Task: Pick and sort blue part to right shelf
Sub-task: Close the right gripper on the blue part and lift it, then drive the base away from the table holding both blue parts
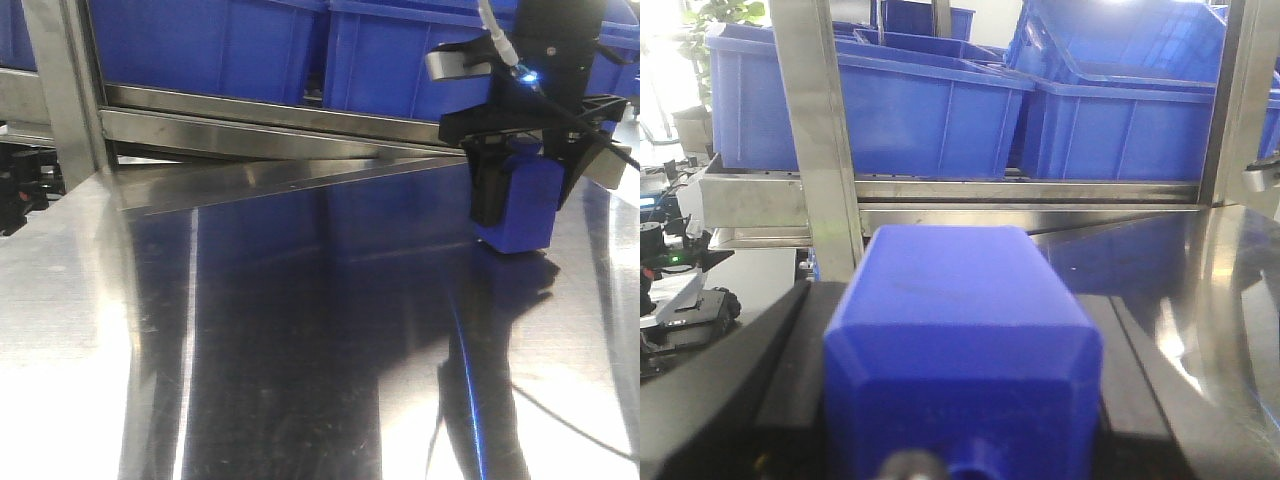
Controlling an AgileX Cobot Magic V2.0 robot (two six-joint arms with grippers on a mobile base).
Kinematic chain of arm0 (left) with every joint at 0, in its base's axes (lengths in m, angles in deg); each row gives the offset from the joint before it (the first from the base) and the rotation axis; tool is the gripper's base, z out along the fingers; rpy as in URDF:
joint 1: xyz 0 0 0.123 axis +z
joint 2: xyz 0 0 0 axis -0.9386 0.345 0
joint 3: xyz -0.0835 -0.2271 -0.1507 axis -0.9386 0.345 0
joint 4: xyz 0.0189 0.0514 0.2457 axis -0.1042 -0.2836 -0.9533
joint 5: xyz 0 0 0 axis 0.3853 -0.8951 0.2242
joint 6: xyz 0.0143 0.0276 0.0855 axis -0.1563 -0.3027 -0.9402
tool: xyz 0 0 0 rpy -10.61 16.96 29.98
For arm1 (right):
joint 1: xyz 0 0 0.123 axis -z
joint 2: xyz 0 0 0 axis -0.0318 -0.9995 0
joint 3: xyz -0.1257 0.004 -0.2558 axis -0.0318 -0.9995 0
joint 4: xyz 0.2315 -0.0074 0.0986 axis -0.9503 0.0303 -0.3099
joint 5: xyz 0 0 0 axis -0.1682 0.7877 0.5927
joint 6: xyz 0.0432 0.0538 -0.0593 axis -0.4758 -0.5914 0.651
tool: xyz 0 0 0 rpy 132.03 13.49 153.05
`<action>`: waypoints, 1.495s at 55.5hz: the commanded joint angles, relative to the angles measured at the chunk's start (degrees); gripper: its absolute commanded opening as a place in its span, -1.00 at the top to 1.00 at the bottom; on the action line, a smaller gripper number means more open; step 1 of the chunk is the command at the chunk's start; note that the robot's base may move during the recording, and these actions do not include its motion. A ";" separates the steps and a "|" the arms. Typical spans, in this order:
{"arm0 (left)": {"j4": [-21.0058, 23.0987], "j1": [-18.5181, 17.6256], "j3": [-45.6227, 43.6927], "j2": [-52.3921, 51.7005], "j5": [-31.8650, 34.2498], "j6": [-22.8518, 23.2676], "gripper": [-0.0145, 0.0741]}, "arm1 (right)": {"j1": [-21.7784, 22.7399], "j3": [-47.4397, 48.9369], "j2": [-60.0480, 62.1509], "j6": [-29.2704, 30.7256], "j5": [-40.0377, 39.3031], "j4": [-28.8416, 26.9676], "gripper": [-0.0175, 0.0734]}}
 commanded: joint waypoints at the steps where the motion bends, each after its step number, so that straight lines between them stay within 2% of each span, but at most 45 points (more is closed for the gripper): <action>1: -0.58 -0.42 -1.57 -0.77 4.83 0.59 0.08 | 0.31 0.59 6.31 -0.06 -1.09 -0.12 0.18; 9: -0.58 -0.42 -1.57 -0.77 4.83 0.59 0.08 | 0.31 -5.62 13.91 -0.06 -4.98 -0.12 0.18; 24: -0.58 -0.42 -1.57 -0.77 4.71 0.59 0.08 | 0.31 -26.29 36.26 -0.11 -16.60 -0.31 0.18; 38: -0.58 -0.42 -1.57 -0.77 4.72 0.59 0.08 | 0.31 -46.23 62.50 -0.11 -26.29 -0.26 0.18; 44: -0.58 -0.42 -1.57 -0.77 4.72 0.59 0.08 | 0.31 -54.27 78.38 -0.11 -30.49 -0.26 0.18; 52: -0.58 -0.42 -1.57 -0.77 4.72 0.59 0.08 | 0.31 -60.82 96.60 -0.11 -32.32 0.50 0.18; 60: -0.58 -0.42 -1.57 -0.77 4.72 0.59 0.08 | 0.31 -63.48 112.30 -0.11 -29.45 1.81 0.18; 62: -0.58 -0.42 -1.57 -0.77 4.72 0.59 0.08 | 0.40 -63.49 114.40 -0.11 -28.56 2.28 0.18; 69: -0.30 -0.42 -1.57 -0.77 4.70 0.59 0.08 | 0.45 -62.81 110.54 -0.11 -24.83 3.06 0.18; 83: -0.67 -0.42 -1.48 -0.77 4.36 0.59 0.08 | 0.45 -62.81 109.77 -0.11 -28.50 2.24 0.18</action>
